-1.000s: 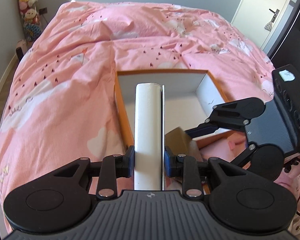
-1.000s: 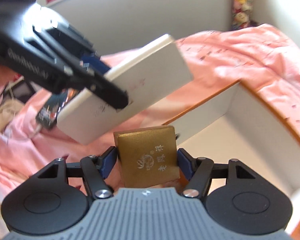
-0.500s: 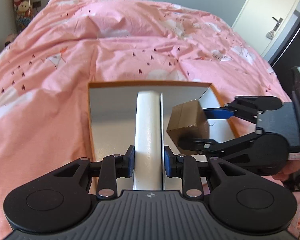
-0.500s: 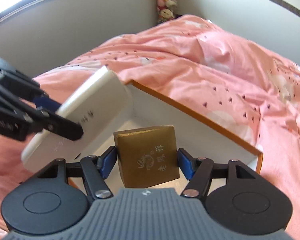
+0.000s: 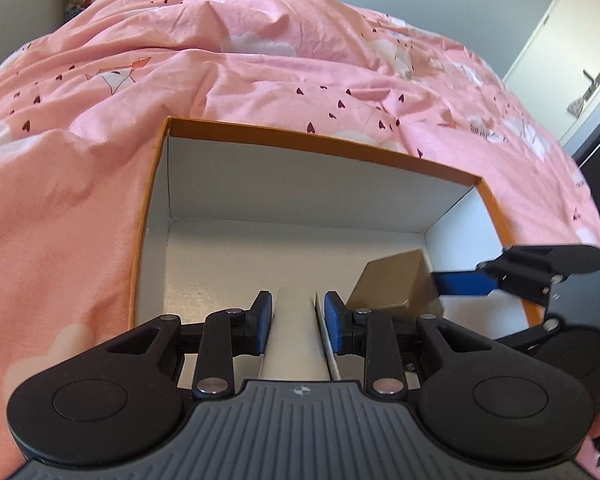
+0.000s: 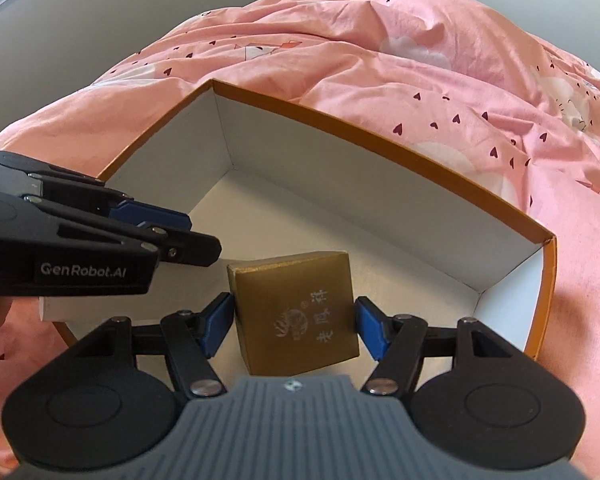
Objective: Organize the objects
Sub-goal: 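Lower the gold box into the box with the right tool while the left tool lowers the white case, then open both tools to release the white case and gold box inside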
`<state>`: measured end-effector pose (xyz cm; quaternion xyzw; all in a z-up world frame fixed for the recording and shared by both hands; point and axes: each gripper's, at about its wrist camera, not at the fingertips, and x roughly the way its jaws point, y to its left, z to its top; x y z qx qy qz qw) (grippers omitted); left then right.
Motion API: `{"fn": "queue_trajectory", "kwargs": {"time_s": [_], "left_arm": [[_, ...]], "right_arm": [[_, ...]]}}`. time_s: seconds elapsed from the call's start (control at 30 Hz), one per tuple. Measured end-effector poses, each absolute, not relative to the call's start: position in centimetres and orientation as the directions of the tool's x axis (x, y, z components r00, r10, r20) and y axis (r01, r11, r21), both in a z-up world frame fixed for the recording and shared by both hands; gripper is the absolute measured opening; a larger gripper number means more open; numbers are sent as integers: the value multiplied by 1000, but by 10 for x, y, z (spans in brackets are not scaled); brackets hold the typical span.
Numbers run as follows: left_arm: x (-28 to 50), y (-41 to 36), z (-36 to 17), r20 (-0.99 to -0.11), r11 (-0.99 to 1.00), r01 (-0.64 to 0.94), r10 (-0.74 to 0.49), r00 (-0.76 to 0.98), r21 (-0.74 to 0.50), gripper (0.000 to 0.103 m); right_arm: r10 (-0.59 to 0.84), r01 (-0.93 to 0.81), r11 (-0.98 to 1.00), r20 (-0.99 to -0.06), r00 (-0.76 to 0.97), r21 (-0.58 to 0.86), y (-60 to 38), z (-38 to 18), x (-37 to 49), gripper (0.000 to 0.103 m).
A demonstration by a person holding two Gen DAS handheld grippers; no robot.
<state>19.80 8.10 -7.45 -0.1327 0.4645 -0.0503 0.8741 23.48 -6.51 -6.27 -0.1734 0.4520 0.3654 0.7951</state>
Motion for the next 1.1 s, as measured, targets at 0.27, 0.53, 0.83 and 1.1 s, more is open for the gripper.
{"fn": "queue_trajectory", "kwargs": {"time_s": [0.27, 0.53, 0.83, 1.1], "left_arm": [[195, 90, -79, -783, 948, -36, -238, 574, -315, 32], [194, 88, -77, -821, 968, 28, -227, 524, -250, 37], [188, 93, -59, -844, 994, 48, -105, 526, -93, 51], [184, 96, -52, -879, 991, 131, -88, 469, -29, 38]], "right_arm": [[410, -736, 675, -859, 307, 59, -61, -70, 239, 67], [417, -742, 667, -860, 296, 68, -62, -71, 236, 68], [444, -764, 639, -853, 275, 86, -54, -70, 234, 68], [451, -777, 622, -855, 257, 94, -38, -74, 236, 68]]}}
